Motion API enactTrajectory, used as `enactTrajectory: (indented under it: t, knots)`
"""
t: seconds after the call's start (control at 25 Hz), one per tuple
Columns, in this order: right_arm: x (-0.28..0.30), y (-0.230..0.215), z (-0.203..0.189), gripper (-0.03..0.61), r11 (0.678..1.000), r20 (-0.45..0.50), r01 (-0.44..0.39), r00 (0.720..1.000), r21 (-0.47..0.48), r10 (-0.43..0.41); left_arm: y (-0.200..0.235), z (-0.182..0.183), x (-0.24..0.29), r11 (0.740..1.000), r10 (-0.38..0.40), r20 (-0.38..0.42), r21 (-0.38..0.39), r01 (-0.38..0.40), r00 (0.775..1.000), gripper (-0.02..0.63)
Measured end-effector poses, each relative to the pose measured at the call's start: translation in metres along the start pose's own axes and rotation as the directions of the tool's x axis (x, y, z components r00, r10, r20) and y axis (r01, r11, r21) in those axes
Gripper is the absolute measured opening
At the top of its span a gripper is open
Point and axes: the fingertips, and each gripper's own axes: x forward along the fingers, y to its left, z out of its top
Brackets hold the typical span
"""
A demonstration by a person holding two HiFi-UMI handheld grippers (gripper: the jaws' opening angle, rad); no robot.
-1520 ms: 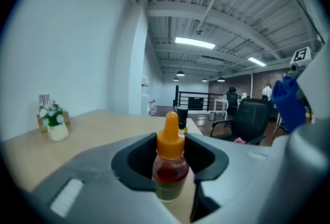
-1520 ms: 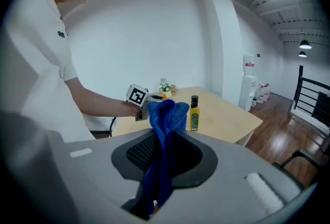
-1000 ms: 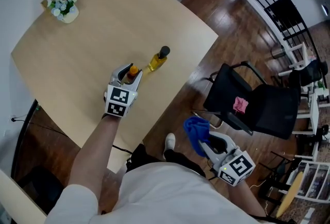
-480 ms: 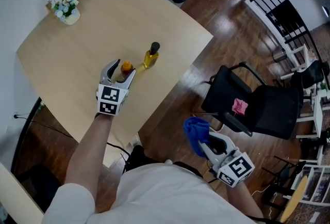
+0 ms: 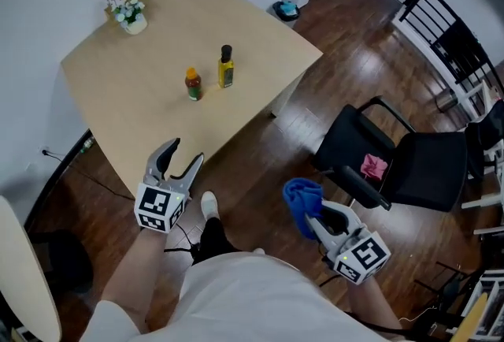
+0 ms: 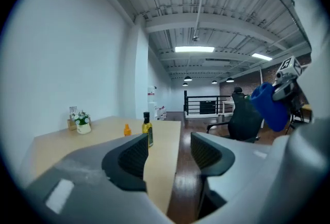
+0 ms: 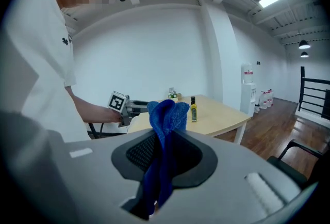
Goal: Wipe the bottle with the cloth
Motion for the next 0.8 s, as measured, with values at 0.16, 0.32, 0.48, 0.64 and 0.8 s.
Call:
enactTrajectory:
  t: [0.16,0.32,0.48,0.64,0.8]
  knots:
    - [-0.047,0.017,-0.032,0.081,0.997,0.040,-0.077,0.996,-0.011,0.077,-0.100,0.004,-0.080,1.000,0.003,0.001,-0.006,-0.003,1.000,0.264]
    - [-0.077,0.046,-0.038,0.081,0.986,0.061,-0.165,0.984,-0.035,0.167,-0.176,0.011,-0.146,1.000,-0.020,0.001,-0.006,0.020,1.000,0.264]
    - [-0.114,0.072,-0.034,0.081,0.983,0.103,-0.173,0.979,-0.055,0.178,-0.220,0.003,-0.186,0.998,-0.069,-0.054,-0.017,0.068,0.996,0.256]
    - [-0.136,0.091,-0.035,0.081,0.989,0.128,-0.139,0.981,-0.054,0.145,-0.236,0.018,-0.203,0.994,-0.110,-0.012,-0.013,0.110,0.994,0.256]
    - [-0.147,0.121,-0.036,0.081,0.992,0.139,-0.121,0.982,-0.040,0.126,-0.242,0.041,-0.233,0.991,-0.134,0.070,-0.013,0.135,0.989,0.257]
